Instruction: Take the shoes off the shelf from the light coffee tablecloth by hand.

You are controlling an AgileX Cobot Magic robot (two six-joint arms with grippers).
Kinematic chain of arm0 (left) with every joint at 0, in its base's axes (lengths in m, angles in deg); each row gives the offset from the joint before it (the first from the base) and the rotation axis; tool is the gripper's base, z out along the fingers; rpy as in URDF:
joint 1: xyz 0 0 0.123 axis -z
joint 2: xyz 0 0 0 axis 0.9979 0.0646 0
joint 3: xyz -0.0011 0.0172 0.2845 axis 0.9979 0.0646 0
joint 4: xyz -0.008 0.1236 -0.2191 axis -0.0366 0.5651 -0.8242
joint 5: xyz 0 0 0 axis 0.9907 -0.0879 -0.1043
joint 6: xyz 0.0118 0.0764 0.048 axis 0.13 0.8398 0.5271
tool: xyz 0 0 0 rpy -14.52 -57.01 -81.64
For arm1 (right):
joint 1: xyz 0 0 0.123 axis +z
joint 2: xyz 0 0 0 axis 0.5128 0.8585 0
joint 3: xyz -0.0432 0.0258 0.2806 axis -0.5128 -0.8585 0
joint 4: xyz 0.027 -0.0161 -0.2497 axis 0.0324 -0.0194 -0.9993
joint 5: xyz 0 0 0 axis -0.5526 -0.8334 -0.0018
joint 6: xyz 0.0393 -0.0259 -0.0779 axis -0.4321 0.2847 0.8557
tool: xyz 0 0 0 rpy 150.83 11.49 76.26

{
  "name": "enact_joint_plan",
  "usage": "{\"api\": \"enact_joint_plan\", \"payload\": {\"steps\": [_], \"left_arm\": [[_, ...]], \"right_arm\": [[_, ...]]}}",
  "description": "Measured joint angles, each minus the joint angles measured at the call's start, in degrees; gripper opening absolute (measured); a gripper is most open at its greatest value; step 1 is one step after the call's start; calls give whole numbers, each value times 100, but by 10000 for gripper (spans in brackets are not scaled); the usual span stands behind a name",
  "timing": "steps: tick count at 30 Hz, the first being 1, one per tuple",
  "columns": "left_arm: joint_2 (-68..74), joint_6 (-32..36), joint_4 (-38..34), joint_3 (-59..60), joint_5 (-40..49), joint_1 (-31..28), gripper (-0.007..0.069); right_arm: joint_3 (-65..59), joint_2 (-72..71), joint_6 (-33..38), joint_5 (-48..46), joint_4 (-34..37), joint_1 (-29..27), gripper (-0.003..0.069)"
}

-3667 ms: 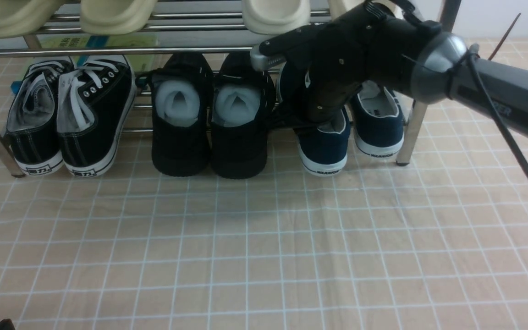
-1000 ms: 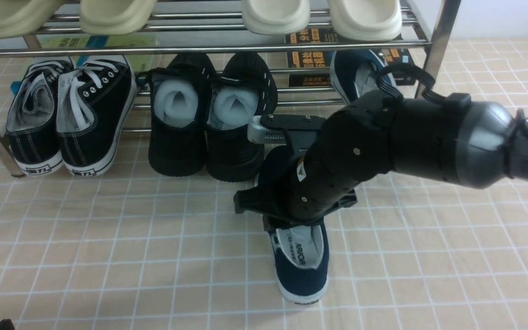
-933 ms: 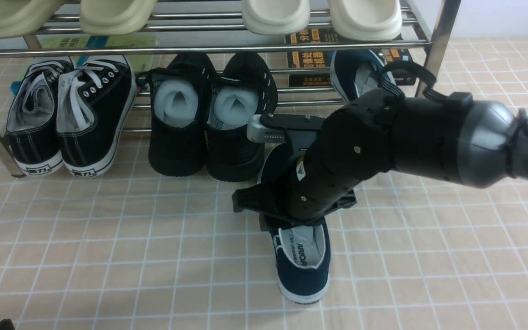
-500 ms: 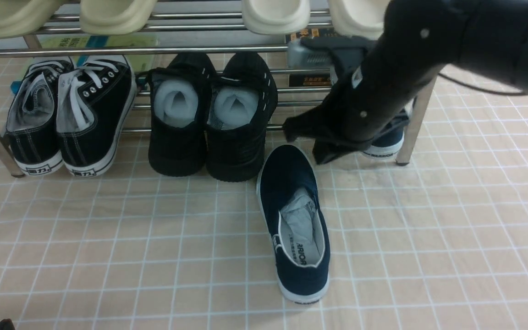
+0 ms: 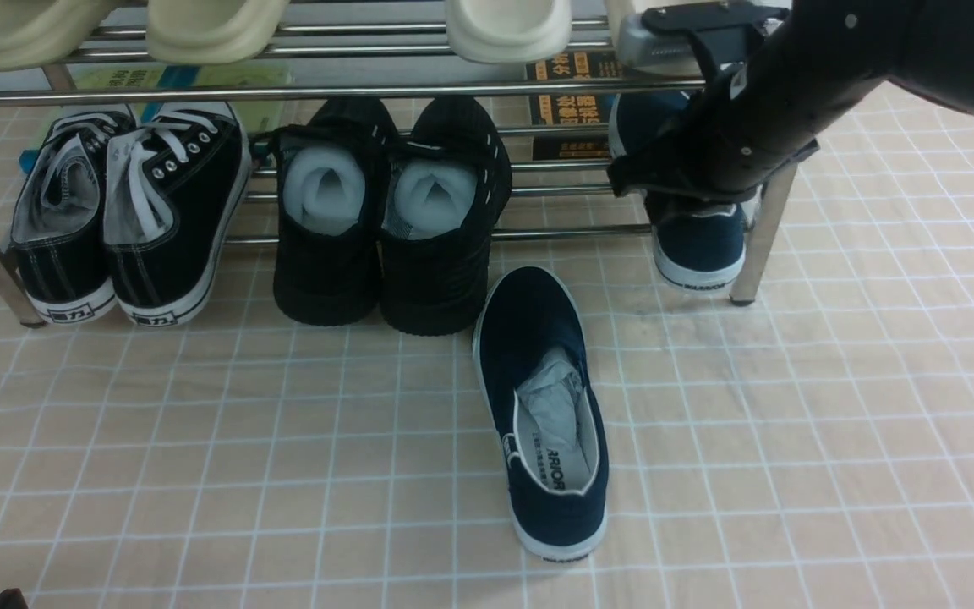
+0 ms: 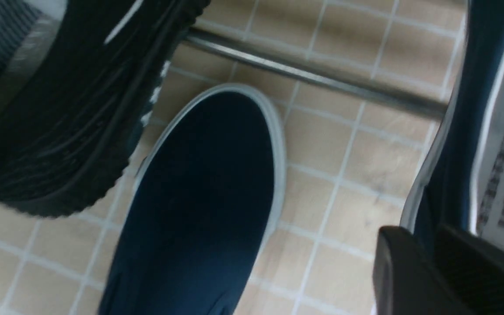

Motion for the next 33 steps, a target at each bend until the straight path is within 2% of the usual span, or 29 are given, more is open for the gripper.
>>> {"api": "enact_joint_plan", "payload": {"steps": [2,7,20,22,26,28,30,33], "left_arm": [[0,0,0,0,0,0,239],[0,0,0,0,0,0,239],[0,0,0,0,0,0,239],[0,0,0,0,0,0,239],[0,0,0,0,0,0,239],[0,0,0,0,0,0,239],[0,0,0,0,0,0,239],[0,0,0,0,0,0,239]], "right_arm": [[0,108,18,238,-119,0,227],[0,386,23,714,-463,11,312],[48,691,48,940,-652,9,323],[48,691,48,903,-676,9,294],[52,691,48,652,-697,9,167],[54,648,48,234,-627,9,23],[65,584,48,-22,-535,9,-12],[112,406,48,-437,-466,9,-16]]}}
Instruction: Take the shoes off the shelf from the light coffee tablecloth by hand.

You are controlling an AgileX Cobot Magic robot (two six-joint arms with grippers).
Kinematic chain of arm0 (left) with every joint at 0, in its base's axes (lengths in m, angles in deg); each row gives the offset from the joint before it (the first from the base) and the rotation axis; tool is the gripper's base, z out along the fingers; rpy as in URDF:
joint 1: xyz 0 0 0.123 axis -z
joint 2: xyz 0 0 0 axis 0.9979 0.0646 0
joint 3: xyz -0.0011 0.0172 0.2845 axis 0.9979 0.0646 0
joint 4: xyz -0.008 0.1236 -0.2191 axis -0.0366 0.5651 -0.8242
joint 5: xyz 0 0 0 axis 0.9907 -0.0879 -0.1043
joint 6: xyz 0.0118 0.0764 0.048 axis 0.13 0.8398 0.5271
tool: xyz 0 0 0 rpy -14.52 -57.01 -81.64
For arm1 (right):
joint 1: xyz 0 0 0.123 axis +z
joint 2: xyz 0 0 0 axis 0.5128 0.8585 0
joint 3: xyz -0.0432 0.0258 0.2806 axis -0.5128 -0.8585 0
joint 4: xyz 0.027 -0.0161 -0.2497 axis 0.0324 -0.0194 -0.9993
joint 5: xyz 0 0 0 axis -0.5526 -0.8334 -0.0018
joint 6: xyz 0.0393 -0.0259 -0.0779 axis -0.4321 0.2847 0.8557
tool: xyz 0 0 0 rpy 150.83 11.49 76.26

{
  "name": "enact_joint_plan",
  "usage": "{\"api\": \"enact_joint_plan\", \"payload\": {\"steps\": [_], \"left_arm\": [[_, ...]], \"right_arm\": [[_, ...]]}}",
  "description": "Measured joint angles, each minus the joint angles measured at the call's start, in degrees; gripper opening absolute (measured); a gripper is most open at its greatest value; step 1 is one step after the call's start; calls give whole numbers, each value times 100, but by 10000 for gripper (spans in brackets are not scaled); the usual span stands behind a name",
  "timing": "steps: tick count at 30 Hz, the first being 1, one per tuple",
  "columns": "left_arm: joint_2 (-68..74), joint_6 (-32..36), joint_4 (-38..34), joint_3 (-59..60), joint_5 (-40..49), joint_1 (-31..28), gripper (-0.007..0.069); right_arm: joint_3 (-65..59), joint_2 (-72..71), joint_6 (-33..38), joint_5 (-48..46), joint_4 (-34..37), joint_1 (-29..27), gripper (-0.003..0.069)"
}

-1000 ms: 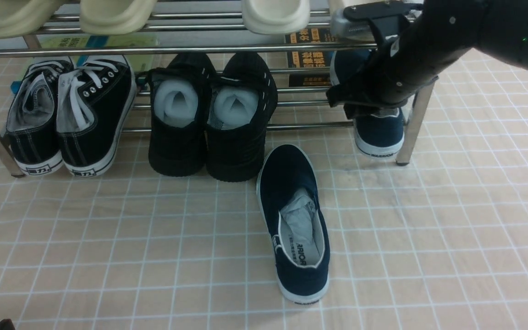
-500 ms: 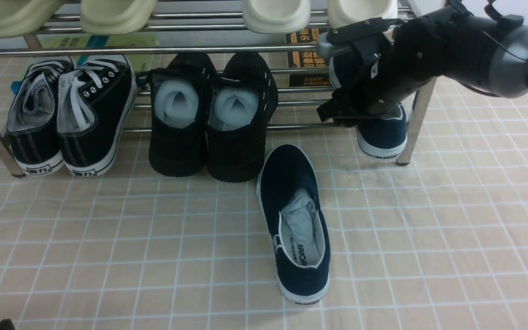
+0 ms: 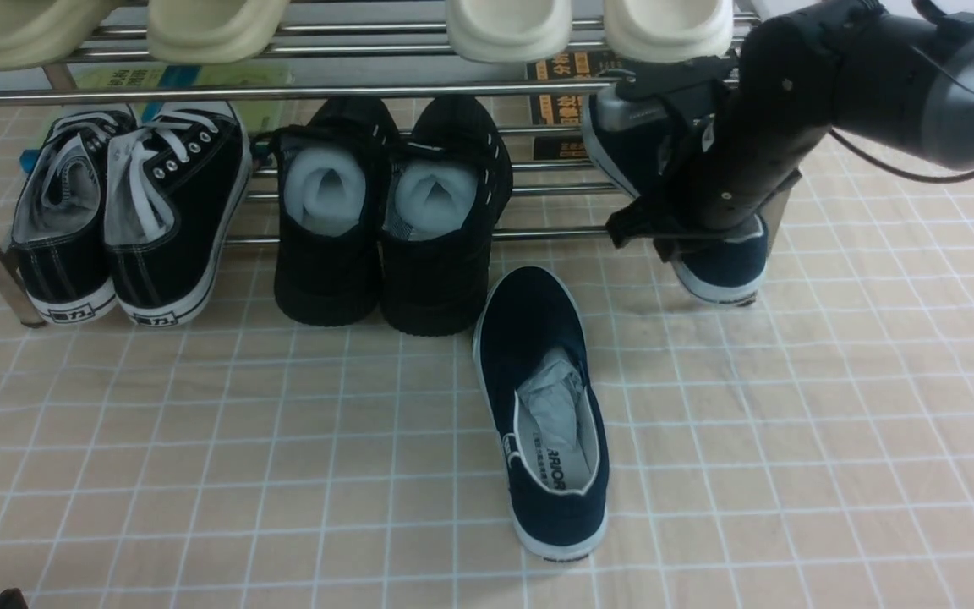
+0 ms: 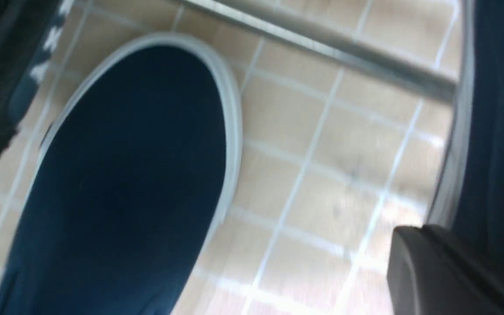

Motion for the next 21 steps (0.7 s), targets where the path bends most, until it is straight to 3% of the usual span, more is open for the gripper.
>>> {"api": "enact_joint_plan", "payload": {"steps": [9,16,21], "left_arm": [[0,0,0,0,0,0,239],[0,0,0,0,0,0,239],[0,0,0,0,0,0,239]], "right_arm": [[47,-1085,142,-1190,358,-5,-17],[52,-1203,169,-1098,334,-5,-6],[52,-812,169,-708,108,-5,71]]}}
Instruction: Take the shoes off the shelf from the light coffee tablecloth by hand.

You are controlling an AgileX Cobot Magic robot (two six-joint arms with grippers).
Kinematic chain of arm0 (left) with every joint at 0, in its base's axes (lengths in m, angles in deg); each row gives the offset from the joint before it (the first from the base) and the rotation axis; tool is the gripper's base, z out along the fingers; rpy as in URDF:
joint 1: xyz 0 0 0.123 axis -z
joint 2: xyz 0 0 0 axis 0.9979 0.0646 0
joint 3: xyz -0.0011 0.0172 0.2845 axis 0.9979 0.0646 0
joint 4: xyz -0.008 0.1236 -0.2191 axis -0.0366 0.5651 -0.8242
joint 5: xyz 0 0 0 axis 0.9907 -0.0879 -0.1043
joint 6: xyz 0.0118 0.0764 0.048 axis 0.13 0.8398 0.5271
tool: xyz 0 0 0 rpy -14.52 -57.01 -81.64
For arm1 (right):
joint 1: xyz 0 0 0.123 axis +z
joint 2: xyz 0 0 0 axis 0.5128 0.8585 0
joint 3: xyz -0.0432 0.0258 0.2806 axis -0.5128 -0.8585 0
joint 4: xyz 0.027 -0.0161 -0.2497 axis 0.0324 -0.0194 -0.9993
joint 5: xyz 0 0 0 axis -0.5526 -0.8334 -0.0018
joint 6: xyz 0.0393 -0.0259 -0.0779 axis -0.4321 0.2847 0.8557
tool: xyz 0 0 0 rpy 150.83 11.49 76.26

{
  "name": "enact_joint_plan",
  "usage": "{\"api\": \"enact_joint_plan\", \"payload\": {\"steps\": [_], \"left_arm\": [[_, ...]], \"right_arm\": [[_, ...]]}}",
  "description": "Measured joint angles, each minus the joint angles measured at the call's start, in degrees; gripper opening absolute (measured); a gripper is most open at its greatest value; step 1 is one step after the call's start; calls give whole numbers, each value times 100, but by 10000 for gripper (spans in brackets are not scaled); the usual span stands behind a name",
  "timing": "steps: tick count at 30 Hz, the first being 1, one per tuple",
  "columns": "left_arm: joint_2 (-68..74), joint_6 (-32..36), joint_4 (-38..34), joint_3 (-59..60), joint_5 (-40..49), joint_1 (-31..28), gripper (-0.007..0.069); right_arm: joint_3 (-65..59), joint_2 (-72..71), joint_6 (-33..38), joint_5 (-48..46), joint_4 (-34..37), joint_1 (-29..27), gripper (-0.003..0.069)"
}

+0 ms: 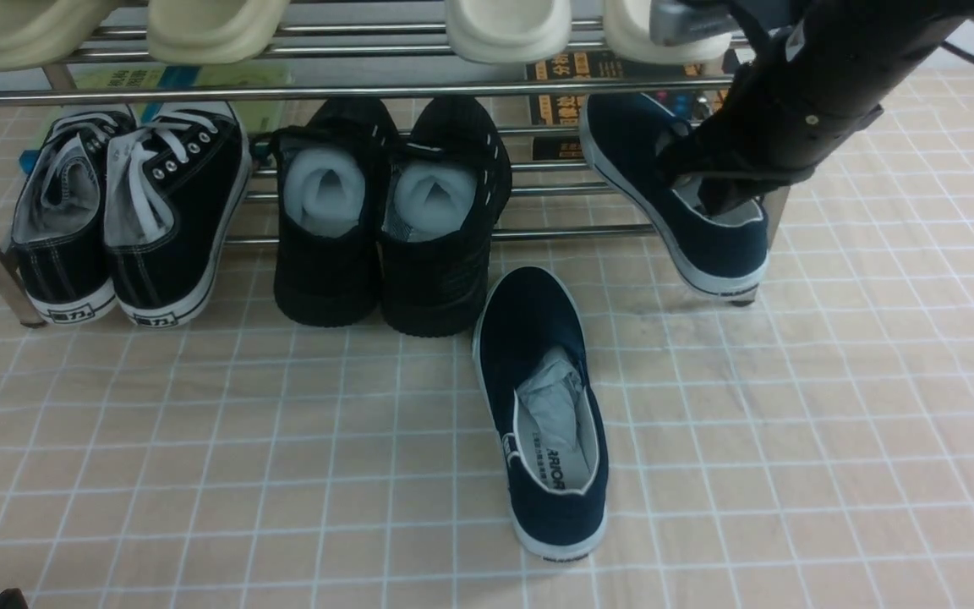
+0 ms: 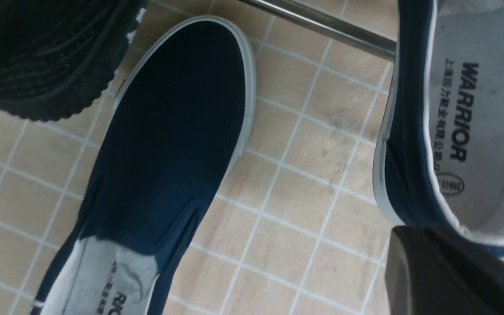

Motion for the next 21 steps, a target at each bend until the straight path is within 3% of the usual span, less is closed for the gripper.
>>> {"api": "enact_joint_plan", "payload": {"steps": [9,12,17,20,21], "left_arm": [[0,0,0,0,0,0,239],[0,0,0,0,0,0,239],[0,0,0,0,0,0,239],[0,0,0,0,0,0,239],[0,0,0,0,0,0,239]], "right_arm": [[0,571,0,1267,-658,0,377],[0,704,0,1472,-727,0,424],[0,973,0,1529,-783,0,428],[0,1146,0,1530,-834,0,379],[0,1190,0,1515,-855,0,314]]}}
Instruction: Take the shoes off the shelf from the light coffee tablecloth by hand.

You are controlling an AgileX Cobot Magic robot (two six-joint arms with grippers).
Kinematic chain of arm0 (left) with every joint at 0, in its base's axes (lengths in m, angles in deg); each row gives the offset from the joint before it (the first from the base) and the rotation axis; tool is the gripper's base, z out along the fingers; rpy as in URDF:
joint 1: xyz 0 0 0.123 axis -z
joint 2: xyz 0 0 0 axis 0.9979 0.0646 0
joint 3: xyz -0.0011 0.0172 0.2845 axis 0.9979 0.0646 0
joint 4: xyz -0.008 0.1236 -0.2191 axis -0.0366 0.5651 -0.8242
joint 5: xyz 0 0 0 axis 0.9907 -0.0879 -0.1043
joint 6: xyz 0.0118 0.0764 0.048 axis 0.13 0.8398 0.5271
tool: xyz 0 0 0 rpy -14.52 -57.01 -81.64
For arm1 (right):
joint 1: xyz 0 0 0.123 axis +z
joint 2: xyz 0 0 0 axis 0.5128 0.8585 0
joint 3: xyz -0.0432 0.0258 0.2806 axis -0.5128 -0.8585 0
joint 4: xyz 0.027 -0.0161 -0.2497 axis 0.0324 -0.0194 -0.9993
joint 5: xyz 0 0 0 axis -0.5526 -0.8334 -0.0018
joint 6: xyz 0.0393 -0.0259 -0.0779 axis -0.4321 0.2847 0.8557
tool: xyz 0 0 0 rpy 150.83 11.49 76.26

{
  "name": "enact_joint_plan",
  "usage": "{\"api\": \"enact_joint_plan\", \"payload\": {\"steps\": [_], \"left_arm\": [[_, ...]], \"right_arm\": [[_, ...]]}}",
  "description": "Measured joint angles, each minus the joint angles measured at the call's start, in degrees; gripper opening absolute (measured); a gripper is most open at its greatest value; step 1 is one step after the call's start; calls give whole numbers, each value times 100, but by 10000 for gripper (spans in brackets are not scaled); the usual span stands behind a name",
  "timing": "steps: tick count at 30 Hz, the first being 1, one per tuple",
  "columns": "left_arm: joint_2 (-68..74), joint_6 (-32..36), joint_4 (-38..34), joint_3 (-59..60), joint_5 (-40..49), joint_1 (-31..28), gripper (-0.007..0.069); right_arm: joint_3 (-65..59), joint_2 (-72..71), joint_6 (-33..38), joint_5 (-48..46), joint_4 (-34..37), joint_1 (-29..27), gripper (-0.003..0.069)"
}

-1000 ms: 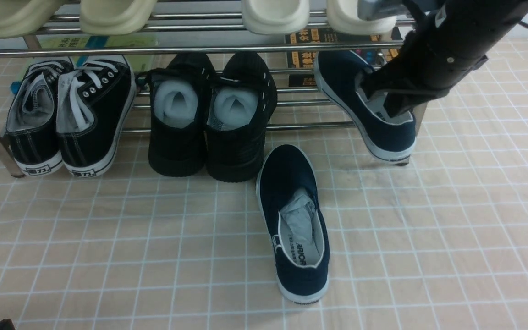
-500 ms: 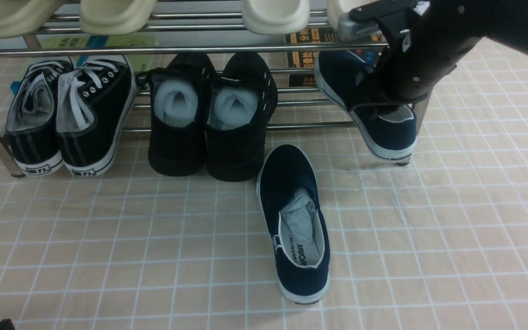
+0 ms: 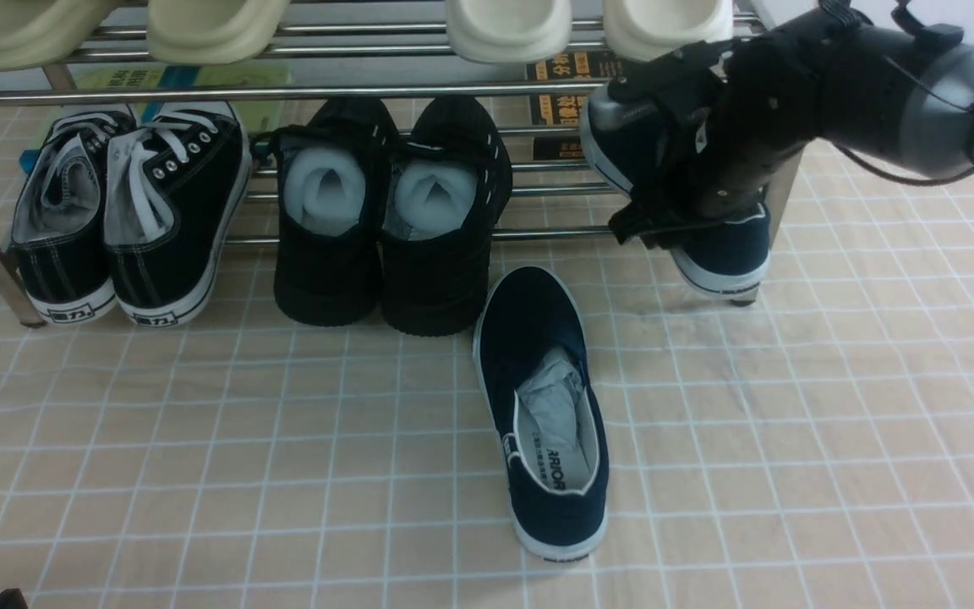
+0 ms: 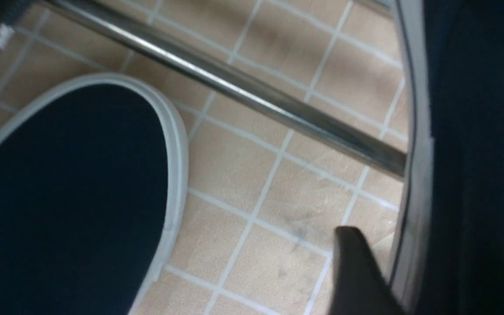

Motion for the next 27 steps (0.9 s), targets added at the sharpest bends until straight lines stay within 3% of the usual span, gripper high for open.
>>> {"api": "enact_joint_plan", "payload": {"steps": [1,4,6,16,27], "left_arm": [[0,0,0,0,0,0,239],[0,0,0,0,0,0,239],[0,0,0,0,0,0,239],[0,0,0,0,0,0,239],[0,0,0,0,0,0,239]], "right_arm": [[0,0,0,-8,1,0,304],[0,-92,6,-219,27,0,55],[0,-224,6,-499,143,7,13],[-19,-1612,1,-2887,817,79,13],[-1412,-2184,-5,-2903,1960,85,13]]}}
